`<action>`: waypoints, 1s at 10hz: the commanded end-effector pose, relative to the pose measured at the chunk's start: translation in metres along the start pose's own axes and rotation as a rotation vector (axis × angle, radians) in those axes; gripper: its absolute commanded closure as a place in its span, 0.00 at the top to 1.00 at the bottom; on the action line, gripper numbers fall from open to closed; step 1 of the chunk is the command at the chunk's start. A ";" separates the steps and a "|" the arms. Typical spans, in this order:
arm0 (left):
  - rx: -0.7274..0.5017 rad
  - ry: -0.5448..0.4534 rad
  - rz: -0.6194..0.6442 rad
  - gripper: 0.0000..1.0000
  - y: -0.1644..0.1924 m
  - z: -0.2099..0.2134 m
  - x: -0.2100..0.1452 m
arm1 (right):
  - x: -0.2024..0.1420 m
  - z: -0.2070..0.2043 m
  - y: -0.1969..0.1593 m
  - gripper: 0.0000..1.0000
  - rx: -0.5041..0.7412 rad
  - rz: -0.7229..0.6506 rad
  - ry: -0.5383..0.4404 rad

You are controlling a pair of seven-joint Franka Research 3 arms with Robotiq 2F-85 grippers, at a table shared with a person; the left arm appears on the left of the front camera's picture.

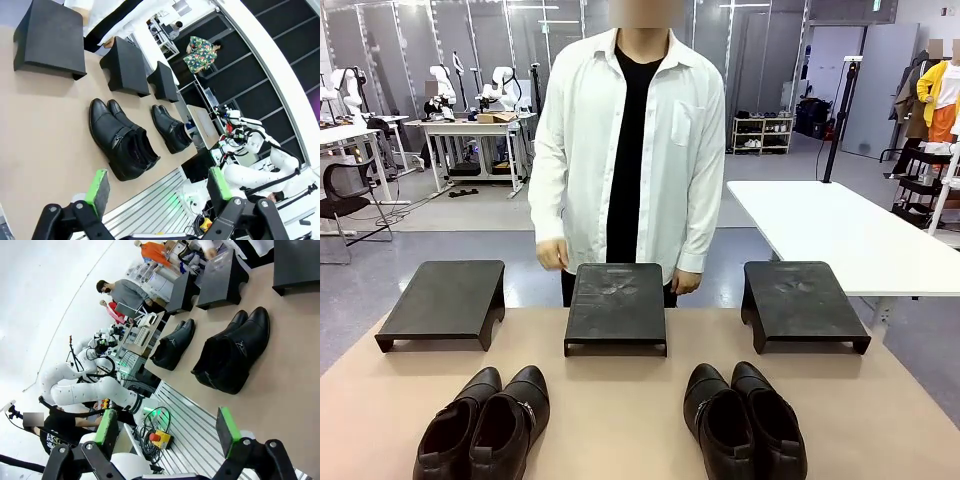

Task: Place the shoes on the stand as instructed by the person.
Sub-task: Pick up one pair of Shoes and place it on the Shoes Stand indicated by the person.

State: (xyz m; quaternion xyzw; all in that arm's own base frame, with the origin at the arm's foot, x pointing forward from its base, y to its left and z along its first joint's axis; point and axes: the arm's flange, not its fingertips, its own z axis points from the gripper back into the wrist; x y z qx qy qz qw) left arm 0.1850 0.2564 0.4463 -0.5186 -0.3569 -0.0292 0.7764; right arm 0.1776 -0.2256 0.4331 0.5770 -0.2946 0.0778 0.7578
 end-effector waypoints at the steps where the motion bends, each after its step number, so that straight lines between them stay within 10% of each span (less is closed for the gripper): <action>1: -0.010 -0.005 -0.001 1.00 -0.001 0.000 0.001 | -0.002 0.004 0.002 1.00 0.005 0.013 -0.007; 10: -0.010 -0.005 -0.001 1.00 -0.001 0.000 0.001 | -0.002 0.004 0.002 1.00 0.005 0.013 -0.007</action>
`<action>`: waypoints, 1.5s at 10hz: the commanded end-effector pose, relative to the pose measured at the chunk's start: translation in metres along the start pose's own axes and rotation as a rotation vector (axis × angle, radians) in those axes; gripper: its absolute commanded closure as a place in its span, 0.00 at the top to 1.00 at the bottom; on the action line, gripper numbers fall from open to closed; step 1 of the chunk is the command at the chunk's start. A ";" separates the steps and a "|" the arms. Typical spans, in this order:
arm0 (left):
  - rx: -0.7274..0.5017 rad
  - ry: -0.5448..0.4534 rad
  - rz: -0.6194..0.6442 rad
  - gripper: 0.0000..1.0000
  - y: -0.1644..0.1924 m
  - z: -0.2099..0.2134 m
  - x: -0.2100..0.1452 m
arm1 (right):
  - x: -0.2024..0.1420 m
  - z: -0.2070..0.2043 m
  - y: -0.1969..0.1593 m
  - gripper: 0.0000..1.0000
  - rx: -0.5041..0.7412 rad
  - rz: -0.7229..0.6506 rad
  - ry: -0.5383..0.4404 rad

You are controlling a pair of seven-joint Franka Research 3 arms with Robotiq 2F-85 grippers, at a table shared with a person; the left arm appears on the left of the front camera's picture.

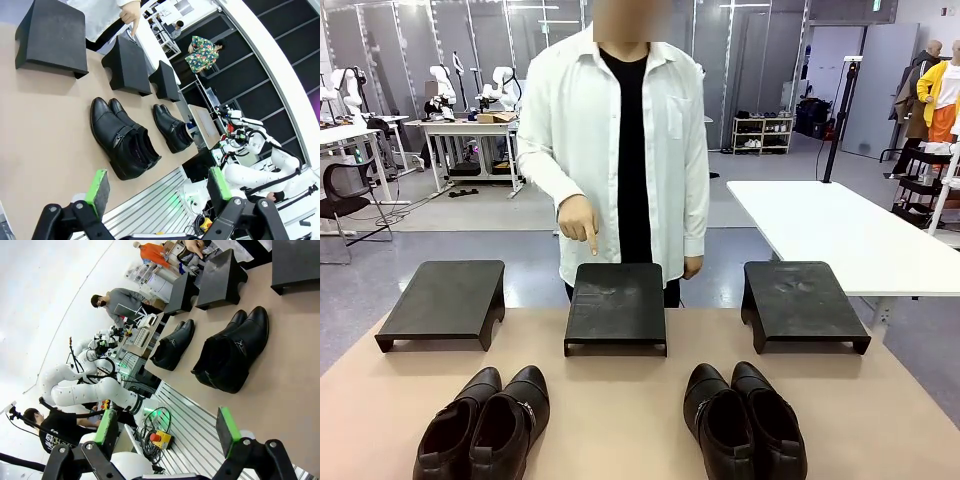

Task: Place the shoes on the stand as instructed by the person.
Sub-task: Pick up one pair of Shoes and place it on the Shoes Stand indicated by the person.

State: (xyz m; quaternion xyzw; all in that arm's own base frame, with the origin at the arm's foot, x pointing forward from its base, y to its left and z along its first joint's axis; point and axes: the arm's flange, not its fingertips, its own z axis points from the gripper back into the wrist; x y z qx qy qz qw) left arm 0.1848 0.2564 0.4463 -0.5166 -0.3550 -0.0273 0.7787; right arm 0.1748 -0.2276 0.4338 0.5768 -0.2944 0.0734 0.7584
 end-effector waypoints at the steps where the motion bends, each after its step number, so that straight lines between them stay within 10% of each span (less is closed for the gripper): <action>1: -0.017 -0.008 -0.004 1.00 0.000 0.000 0.001 | -0.001 0.001 0.001 1.00 0.009 0.020 -0.003; 15: 0.000 0.001 0.000 1.00 0.000 0.000 0.000 | -0.001 0.001 0.001 1.00 0.009 0.020 -0.003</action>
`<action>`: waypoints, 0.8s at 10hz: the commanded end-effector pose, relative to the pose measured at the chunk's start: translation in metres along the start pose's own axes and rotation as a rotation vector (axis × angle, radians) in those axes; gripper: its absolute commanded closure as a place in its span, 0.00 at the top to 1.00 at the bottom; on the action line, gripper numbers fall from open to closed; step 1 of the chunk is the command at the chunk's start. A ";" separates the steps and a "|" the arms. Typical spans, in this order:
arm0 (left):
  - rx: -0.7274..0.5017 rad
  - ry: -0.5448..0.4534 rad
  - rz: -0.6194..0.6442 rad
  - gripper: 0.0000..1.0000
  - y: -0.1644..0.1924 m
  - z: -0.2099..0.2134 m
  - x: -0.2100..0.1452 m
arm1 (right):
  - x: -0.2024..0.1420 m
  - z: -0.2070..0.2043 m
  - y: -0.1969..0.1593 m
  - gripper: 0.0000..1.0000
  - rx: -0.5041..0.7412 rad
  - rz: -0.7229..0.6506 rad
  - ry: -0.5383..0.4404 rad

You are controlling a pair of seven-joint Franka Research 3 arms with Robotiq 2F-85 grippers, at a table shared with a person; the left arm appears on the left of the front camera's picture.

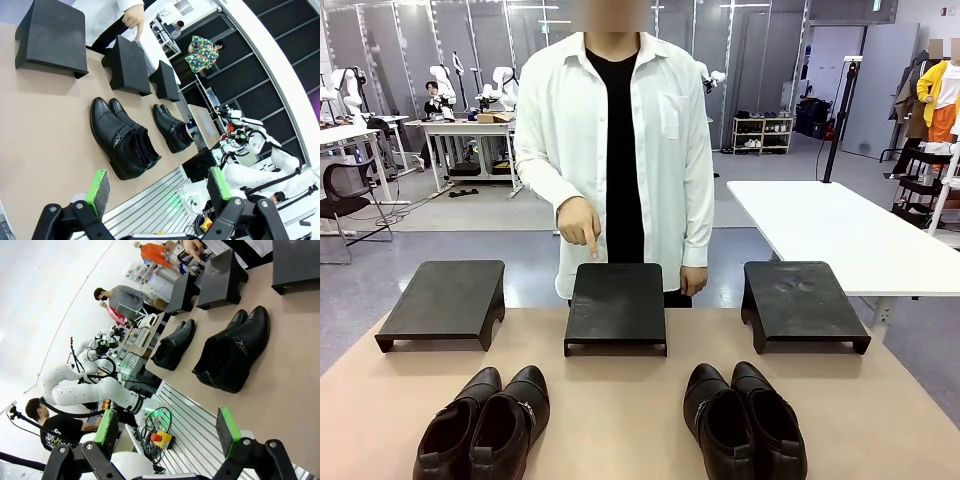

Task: Place the shoes on the stand as instructed by the person.
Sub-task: Pick up one pair of Shoes and place it on the Shoes Stand indicated by the person.

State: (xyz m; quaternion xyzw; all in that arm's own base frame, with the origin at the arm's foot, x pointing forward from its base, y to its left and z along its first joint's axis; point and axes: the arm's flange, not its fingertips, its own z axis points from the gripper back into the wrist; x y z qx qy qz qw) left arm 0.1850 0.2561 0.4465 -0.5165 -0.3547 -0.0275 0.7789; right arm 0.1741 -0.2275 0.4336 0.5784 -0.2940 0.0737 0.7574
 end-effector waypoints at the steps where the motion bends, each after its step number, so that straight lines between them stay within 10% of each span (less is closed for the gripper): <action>1: 0.058 0.034 0.009 1.00 -0.011 -0.013 0.009 | 0.000 0.001 0.001 1.00 0.005 0.021 -0.003; 8: 0.336 0.521 -0.091 1.00 -0.117 -0.185 0.049 | 0.000 0.001 0.001 1.00 0.005 0.021 -0.003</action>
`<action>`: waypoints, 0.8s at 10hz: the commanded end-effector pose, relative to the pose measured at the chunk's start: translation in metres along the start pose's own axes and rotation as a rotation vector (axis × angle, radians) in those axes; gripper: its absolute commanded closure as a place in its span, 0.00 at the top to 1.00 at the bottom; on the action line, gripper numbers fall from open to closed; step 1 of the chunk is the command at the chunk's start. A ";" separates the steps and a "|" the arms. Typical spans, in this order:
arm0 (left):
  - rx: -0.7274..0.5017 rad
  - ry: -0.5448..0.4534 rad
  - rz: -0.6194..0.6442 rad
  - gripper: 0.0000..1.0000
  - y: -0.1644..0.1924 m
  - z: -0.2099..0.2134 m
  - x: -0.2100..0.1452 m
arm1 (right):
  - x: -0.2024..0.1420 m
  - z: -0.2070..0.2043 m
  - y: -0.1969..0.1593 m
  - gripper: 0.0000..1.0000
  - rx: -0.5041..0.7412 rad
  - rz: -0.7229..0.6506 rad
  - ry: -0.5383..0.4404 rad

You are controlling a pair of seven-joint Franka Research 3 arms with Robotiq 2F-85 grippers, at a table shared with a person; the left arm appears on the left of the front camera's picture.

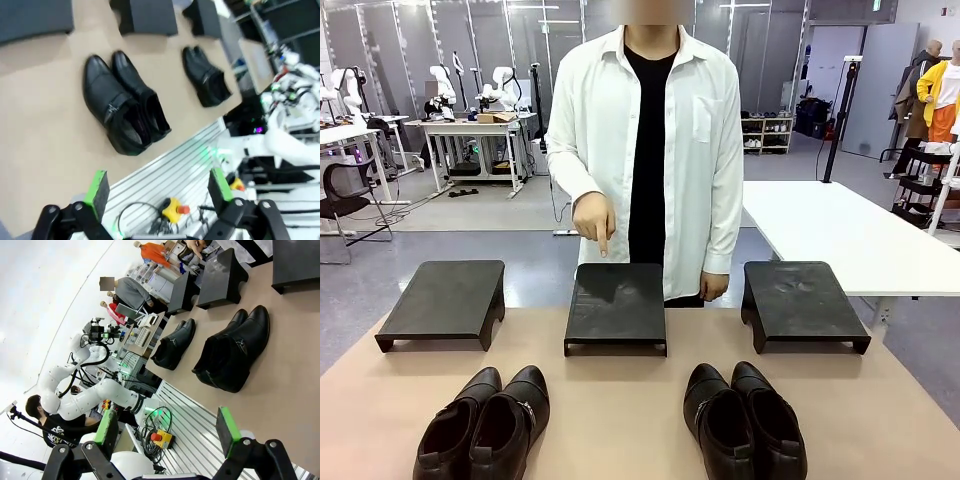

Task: Place the shoes on the stand as instructed by the person.
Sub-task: Pick up one pair of Shoes and place it on the Shoes Stand indicated by the person.

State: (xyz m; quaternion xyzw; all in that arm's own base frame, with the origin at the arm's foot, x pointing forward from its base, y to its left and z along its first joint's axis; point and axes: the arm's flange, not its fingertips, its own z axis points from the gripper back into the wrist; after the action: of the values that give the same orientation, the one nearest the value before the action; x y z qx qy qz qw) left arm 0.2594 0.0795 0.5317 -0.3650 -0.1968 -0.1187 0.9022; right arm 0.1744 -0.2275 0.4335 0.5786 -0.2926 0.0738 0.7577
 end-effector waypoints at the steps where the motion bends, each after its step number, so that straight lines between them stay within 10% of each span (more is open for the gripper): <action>1: 0.087 0.142 -0.044 1.00 -0.024 -0.038 0.020 | 0.000 0.001 0.001 1.00 0.005 0.023 -0.005; 8: 0.389 0.313 0.022 1.00 -0.106 -0.188 0.013 | 0.000 0.001 0.001 1.00 0.005 0.023 -0.005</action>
State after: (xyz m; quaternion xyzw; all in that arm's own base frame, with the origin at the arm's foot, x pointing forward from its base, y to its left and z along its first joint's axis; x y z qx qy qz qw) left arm 0.2941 -0.1214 0.5085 -0.1922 -0.0783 -0.1440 0.9676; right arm 0.1743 -0.2274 0.4337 0.5781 -0.2926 0.0743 0.7580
